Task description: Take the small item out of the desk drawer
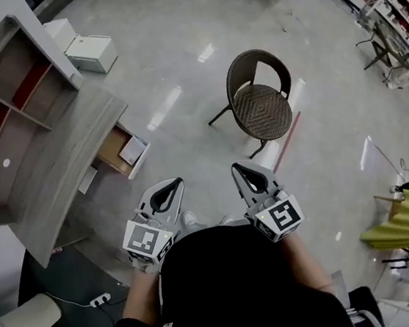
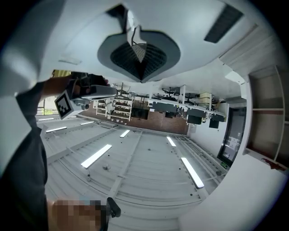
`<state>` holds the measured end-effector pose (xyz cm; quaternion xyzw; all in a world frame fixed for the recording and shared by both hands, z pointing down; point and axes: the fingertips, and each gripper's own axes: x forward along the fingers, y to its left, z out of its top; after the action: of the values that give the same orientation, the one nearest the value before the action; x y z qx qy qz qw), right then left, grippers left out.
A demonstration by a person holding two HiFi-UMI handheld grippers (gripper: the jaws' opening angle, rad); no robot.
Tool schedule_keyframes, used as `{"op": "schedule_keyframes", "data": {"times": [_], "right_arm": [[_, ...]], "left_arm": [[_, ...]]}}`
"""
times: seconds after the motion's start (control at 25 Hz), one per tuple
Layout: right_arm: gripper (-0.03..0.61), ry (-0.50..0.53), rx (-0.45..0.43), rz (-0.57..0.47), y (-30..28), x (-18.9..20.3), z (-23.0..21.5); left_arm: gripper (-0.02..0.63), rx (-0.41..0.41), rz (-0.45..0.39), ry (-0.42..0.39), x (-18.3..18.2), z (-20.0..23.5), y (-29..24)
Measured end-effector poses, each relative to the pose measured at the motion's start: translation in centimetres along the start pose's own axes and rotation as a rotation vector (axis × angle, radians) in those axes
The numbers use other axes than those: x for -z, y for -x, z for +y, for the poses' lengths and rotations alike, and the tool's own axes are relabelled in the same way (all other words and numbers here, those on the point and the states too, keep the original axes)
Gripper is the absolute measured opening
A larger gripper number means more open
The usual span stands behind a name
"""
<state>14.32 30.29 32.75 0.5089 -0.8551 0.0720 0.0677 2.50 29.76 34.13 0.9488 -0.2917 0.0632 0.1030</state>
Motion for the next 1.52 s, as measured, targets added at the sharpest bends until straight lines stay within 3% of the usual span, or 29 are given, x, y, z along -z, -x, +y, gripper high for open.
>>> {"op": "schedule_keyframes", "data": {"times": [0.24,0.48,0.8,1.24,1.52], "right_arm": [[-0.005,-0.051,0.033,0.041,-4.6,1.1,1.5],[-0.005,-0.117,0.008,0.074,-9.7,1.7,1.3],[-0.005,-0.091,-0.118,0.114,-18.1,1.7,-3.2],[-0.005,-0.088,-0.361,0.161,-29.3,0.7,-12.9],[-0.005,-0.059,-0.477,0.243,-34.7,2.0,-14.6]], "left_arm": [[0.008,-0.041,0.041,0.037,2.4,5.5,3.0],[0.008,-0.082,0.076,0.064,3.9,9.6,3.1],[0.008,-0.163,0.099,0.084,3.2,16.0,-2.1],[0.008,-0.376,0.136,0.145,0.0,24.1,-12.7],[0.008,-0.507,0.149,0.190,0.1,27.1,-14.5]]}}
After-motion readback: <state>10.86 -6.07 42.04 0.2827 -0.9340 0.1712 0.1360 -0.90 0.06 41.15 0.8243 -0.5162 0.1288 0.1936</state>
